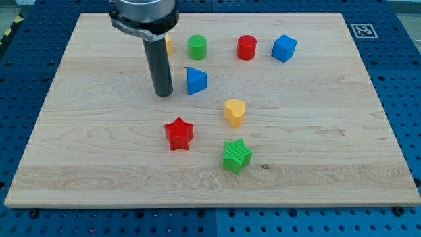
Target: Push the blue triangle above the heart
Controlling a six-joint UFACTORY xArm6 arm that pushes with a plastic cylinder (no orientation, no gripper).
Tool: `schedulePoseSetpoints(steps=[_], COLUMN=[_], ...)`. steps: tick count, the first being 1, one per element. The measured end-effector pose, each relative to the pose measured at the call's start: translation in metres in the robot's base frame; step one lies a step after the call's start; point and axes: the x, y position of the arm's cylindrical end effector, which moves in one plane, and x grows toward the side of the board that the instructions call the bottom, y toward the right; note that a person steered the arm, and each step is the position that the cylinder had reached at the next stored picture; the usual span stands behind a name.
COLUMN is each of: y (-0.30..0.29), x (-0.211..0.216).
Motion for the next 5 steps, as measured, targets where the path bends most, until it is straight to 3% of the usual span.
schedulePoseSetpoints(steps=[2,5], y=[0.002,0.011], x=[-0.024,-0.022])
